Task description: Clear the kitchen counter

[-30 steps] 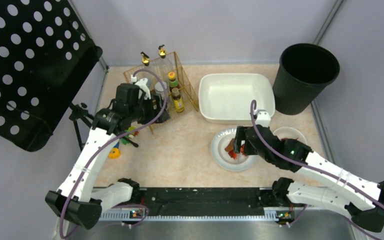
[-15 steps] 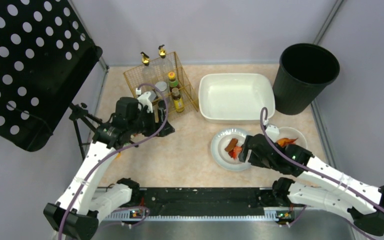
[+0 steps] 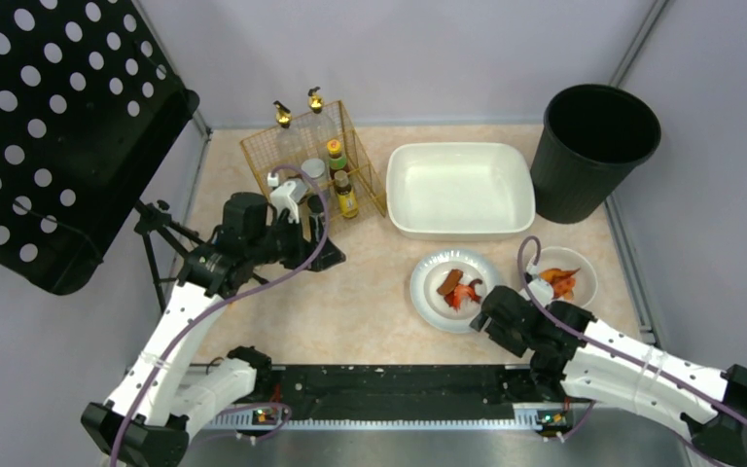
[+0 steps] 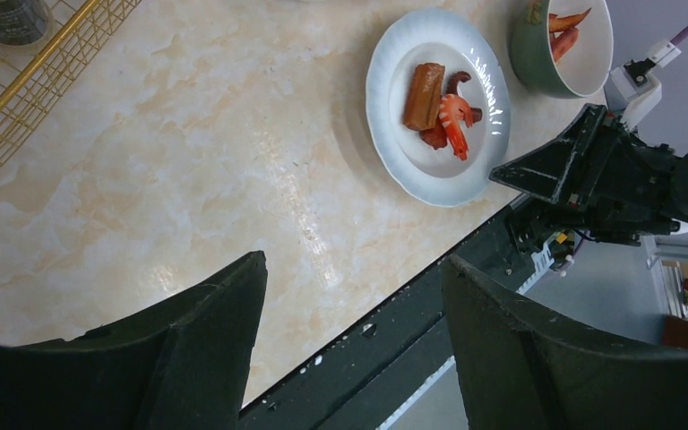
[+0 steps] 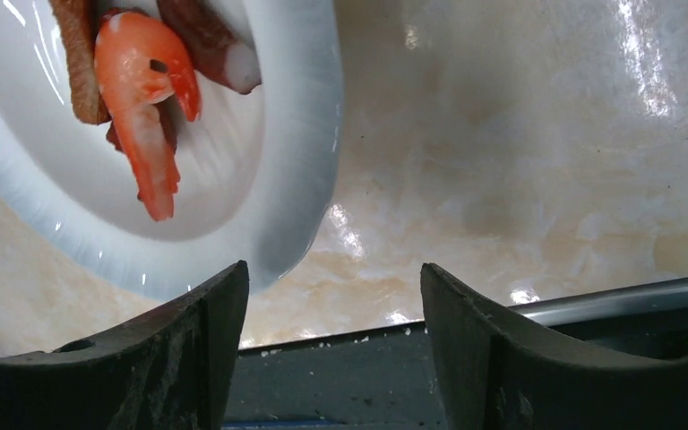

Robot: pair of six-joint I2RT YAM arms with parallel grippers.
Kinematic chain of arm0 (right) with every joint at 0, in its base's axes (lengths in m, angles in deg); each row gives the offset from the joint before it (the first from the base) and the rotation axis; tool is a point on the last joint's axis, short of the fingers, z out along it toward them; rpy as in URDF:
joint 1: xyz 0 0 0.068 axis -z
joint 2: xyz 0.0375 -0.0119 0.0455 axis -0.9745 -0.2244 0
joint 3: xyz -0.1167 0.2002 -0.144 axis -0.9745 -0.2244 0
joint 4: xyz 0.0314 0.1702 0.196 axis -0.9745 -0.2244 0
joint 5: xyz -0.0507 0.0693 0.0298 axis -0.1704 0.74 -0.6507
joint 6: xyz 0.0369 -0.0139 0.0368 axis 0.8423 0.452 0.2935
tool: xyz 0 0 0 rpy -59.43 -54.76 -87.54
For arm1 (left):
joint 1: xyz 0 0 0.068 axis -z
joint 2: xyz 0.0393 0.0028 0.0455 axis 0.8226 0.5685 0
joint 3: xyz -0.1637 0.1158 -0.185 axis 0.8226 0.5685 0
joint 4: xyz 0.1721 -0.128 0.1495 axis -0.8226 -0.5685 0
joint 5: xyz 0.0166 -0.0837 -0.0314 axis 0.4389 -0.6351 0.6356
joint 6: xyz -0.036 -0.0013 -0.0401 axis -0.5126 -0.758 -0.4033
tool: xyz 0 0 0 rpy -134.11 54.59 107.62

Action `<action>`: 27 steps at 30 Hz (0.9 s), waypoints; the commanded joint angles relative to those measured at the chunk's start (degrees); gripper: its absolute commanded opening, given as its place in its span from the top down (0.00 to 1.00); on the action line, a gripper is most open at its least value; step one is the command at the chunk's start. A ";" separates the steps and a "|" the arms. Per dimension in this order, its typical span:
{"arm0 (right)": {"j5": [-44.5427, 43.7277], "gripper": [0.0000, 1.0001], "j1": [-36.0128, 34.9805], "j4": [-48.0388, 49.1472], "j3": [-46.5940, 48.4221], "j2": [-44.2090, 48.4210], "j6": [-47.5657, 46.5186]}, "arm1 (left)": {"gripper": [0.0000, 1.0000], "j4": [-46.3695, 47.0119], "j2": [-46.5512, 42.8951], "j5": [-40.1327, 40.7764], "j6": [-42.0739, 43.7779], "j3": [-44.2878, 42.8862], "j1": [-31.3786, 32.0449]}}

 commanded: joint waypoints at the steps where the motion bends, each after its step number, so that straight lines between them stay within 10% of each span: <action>1: -1.87 0.31 0.33 5.45 -3.25 2.43 8.39 | 0.23 2.79 -0.72 -0.70 0.17 -0.03 1.09; 27: -12.44 0.56 0.28 22.85 -14.64 2.54 17.19 | 0.23 1.34 0.28 4.86 1.55 0.08 5.32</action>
